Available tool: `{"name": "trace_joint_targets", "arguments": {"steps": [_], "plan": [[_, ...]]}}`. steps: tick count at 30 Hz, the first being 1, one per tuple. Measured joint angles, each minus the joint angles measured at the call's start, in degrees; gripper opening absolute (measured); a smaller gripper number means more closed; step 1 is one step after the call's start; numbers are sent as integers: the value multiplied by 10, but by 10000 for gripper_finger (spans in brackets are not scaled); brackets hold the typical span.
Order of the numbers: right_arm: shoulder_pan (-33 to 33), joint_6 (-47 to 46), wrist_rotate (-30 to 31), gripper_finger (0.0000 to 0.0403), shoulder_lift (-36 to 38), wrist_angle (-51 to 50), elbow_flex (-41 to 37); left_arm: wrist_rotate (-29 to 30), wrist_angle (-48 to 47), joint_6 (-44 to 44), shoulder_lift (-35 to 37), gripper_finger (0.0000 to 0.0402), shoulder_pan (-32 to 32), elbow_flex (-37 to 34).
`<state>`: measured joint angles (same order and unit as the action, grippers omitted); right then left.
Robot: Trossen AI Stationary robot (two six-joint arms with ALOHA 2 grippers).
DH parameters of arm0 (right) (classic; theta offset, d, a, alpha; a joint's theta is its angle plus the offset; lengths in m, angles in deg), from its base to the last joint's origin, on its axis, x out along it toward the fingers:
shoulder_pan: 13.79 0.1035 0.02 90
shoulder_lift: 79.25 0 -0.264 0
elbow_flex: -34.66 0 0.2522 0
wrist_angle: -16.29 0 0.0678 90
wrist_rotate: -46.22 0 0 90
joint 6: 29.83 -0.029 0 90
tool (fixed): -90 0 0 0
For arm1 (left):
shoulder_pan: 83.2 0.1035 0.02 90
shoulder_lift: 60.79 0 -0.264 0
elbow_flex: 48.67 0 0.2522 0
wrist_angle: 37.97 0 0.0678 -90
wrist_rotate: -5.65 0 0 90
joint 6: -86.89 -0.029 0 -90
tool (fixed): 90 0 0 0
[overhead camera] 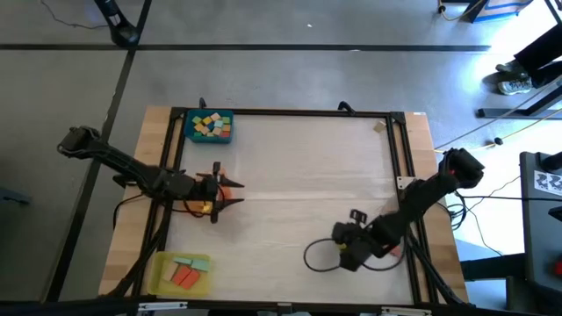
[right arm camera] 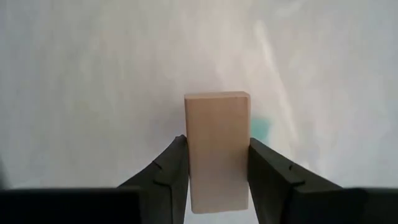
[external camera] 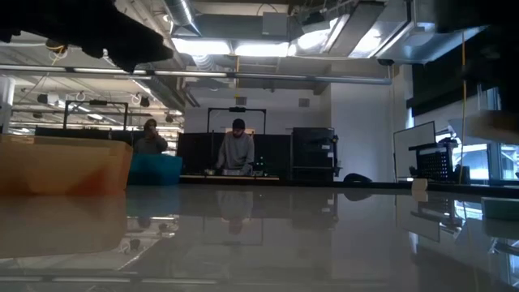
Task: Sort blocks by size
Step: Put the light brown rectangular block into the yellow bin
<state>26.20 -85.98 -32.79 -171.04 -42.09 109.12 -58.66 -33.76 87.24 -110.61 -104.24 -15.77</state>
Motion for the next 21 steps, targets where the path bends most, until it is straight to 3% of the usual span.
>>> {"name": "trace_joint_targets", "arguments": {"steps": [4,8,14,21], "plan": [[-38,55,87,130,0,-1,3,0,14,34,0,219,24,0],[-82,115,177,130,0,8,3,0,28,97,0,241,58,0],[-150,209,254,130,-1,76,3,9,106,153,-39,235,114,0],[-215,349,296,133,-19,228,3,10,203,204,-133,221,163,10]]}}
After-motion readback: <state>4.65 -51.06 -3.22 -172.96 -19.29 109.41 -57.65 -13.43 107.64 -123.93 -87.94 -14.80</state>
